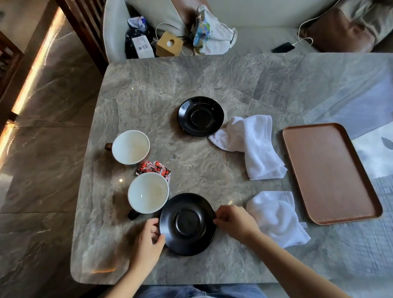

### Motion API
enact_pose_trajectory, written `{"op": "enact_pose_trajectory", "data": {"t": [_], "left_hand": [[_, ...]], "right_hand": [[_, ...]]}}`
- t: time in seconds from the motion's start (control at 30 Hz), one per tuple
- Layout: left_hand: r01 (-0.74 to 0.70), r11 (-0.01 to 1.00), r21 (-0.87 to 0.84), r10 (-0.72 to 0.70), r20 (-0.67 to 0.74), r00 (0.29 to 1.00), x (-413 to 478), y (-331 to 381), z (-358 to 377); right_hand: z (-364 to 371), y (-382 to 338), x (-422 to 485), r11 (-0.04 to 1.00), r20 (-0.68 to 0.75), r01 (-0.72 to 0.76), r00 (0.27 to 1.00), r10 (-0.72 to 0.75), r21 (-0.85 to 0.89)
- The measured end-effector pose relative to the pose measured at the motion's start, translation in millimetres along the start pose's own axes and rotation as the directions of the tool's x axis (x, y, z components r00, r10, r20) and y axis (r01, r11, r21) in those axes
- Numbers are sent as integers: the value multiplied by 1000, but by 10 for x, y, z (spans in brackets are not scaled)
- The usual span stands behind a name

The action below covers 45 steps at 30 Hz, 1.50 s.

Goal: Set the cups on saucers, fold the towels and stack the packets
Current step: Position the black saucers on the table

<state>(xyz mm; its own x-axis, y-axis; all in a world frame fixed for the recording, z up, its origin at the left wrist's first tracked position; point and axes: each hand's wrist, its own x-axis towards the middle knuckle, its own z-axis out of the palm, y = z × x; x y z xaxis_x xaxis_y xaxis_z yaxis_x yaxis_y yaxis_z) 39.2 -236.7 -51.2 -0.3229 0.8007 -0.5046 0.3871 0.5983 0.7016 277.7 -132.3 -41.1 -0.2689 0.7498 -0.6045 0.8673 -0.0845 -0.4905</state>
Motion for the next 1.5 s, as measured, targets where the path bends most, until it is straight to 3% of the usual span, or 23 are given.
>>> {"op": "enact_pose_trajectory", "data": {"t": [0.2,0.37,0.57,0.87,1.5], "left_hand": [[-108,969,222,40,290,956,218,89,-108],[-182,863,472,-47,433,900,319,283,-26],[-256,797,547,-119,558,821,243,410,104],[-236,792,563,-118,520,846,224,404,182],[-194,818,542,-113,483,868,214,354,223]], "right_hand": [[-157,4,-14,996,47,-50,997,54,-69],[-256,86,-34,984,61,-47,996,58,-171],[-368,234,-72,973,64,-55,995,71,-224],[-349,300,-111,968,52,-126,989,140,-218],[-340,226,-151,971,38,-138,988,148,-195]]}}
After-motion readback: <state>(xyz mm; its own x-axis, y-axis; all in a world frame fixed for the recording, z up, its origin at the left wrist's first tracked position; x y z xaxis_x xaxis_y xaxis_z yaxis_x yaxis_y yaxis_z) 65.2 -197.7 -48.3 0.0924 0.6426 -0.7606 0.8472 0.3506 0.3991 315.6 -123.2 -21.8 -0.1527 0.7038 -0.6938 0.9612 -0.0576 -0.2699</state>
